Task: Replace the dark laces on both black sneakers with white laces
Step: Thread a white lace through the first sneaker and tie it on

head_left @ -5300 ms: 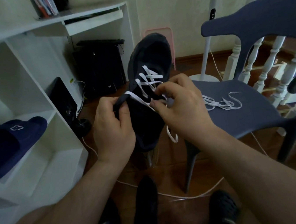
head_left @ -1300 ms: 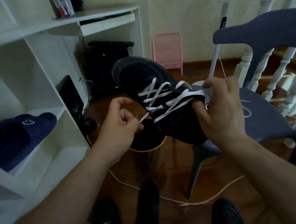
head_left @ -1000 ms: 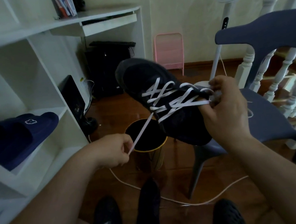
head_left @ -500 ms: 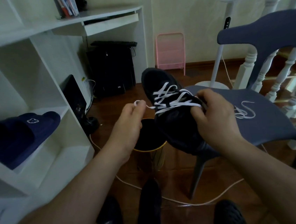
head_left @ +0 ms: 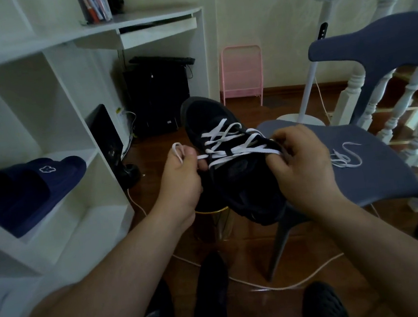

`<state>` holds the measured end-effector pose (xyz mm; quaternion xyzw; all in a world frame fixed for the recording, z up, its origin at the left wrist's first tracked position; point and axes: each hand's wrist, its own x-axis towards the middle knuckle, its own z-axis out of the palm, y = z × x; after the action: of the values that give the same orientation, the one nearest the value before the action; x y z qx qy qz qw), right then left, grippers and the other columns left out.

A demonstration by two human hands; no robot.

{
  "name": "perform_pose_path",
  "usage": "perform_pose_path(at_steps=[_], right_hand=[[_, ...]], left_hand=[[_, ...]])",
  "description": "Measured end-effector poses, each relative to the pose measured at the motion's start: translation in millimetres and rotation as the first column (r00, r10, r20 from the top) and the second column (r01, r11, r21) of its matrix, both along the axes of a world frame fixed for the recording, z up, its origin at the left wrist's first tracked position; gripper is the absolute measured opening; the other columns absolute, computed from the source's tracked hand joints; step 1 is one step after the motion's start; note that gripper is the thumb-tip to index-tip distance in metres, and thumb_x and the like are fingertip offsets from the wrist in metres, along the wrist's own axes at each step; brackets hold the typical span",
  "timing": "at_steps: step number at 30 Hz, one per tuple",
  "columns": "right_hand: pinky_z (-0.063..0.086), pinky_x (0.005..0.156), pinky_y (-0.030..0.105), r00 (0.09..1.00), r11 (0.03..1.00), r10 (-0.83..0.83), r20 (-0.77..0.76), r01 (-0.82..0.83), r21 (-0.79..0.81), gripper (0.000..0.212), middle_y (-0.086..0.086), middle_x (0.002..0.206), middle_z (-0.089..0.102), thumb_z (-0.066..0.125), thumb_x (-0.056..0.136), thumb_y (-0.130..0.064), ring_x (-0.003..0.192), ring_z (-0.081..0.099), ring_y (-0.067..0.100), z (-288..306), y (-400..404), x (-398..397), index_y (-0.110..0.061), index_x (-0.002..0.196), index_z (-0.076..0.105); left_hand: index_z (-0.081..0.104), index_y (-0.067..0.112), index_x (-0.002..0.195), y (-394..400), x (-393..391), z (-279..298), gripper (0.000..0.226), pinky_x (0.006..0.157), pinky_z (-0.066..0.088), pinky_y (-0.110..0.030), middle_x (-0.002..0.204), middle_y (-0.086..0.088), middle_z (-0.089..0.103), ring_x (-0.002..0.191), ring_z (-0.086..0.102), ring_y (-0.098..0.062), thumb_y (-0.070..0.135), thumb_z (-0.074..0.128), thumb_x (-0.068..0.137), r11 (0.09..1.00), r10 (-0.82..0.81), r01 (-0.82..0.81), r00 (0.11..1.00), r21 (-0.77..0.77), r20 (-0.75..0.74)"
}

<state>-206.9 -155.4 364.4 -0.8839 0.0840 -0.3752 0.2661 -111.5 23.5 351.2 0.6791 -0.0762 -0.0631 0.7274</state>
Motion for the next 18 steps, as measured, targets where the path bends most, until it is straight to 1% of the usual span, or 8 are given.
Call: perform_pose_path(at_steps=[1,4,8,11,14,16,17,18], right_hand=[[0.038,0.081,0.013,1.0,0.999,-0.021,0.006,0.021,0.046,0.022,-0.008,0.095,0.052,0.069,0.086,-0.008,0.088,0.043,0.003,0.7,-0.6,0.0,-0.024,0.097,0.06],[0.054,0.085,0.034,0.999,0.981,-0.037,0.036,0.029,0.192,0.04,-0.008,0.108,0.056,0.073,0.082,-0.014,0.094,0.059,0.01,0.1,-5.2,-0.2,-0.034,0.113,0.058],[0.058,0.068,0.031,0.998,0.953,0.019,0.061,-0.036,0.3,0.067,-0.002,0.113,0.054,0.078,0.081,-0.017,0.079,0.069,0.015,-0.2,-8.1,-1.8,-0.04,0.135,0.047],[0.058,0.073,0.026,0.996,0.965,0.007,0.084,-0.029,0.262,0.057,-0.005,0.112,0.056,0.077,0.083,-0.018,0.086,0.068,0.013,0.4,-5.7,-1.5,-0.038,0.131,0.053],[0.048,0.076,0.008,0.997,0.987,-0.034,0.063,0.023,0.156,0.035,-0.007,0.107,0.062,0.074,0.086,-0.019,0.087,0.063,-0.002,1.3,-4.7,-1.0,-0.029,0.119,0.069],[0.049,0.078,0.012,0.997,0.995,-0.046,0.055,0.041,0.092,0.024,-0.009,0.101,0.065,0.072,0.087,-0.02,0.088,0.061,-0.001,1.1,-4.7,-1.4,-0.028,0.109,0.073],[0.052,0.08,0.02,0.997,0.996,-0.047,0.06,0.042,0.084,0.02,-0.009,0.099,0.066,0.072,0.088,-0.02,0.088,0.061,0.002,0.9,-4.7,-1.4,-0.028,0.106,0.074],[0.054,0.08,0.028,0.997,0.995,-0.046,0.069,0.04,0.089,0.018,-0.009,0.098,0.066,0.071,0.088,-0.019,0.088,0.061,0.006,0.7,-4.7,-1.4,-0.027,0.104,0.073]], left_hand=[[0.049,0.022,0.094,0.7,1.7,0.2,0.026,0.047,0.038,-0.02,0.075,0.005,0.063,0.044,0.045,-0.002,0.031,0.038,0.115,0.997,0.04,-0.043,0.998,-0.061,-0.038],[0.048,0.025,0.096,8.3,12.0,1.6,0.023,0.044,0.037,-0.02,0.08,0.006,0.068,0.042,0.041,-0.003,0.029,0.037,0.115,0.962,0.193,-0.212,0.974,-0.174,-0.121],[0.052,0.023,0.105,35.2,37.2,5.0,0.019,0.044,0.036,-0.021,0.084,0.003,0.068,0.043,0.042,-0.006,0.029,0.037,0.114,0.873,0.365,-0.423,0.897,-0.242,-0.25],[0.051,0.026,0.096,52.4,46.4,6.3,0.023,0.047,0.038,-0.022,0.078,0.003,0.063,0.05,0.045,-0.007,0.024,0.036,0.113,0.82,0.411,-0.498,0.855,-0.281,-0.317],[0.053,0.022,0.094,54.1,47.3,10.0,0.027,0.059,0.047,-0.024,0.085,0.0,0.062,0.058,0.056,-0.006,0.025,0.035,0.114,0.826,0.447,-0.504,0.858,-0.251,-0.252],[0.055,0.017,0.097,49.2,44.3,13.3,0.029,0.072,0.056,-0.027,0.093,-0.003,0.065,0.076,0.067,-0.011,0.024,0.034,0.115,0.837,0.382,-0.444,0.892,-0.319,-0.241],[0.054,0.016,0.099,46.0,40.3,15.8,0.028,0.073,0.06,-0.03,0.087,-0.004,0.067,0.074,0.069,-0.015,0.024,0.033,0.116,0.831,0.297,-0.381,0.92,-0.406,-0.255],[0.053,0.015,0.099,43.5,36.1,17.6,0.028,0.065,0.06,-0.029,0.075,-0.003,0.063,0.063,0.064,-0.016,0.025,0.033,0.116,0.827,0.209,-0.31,0.944,-0.469,-0.255]])
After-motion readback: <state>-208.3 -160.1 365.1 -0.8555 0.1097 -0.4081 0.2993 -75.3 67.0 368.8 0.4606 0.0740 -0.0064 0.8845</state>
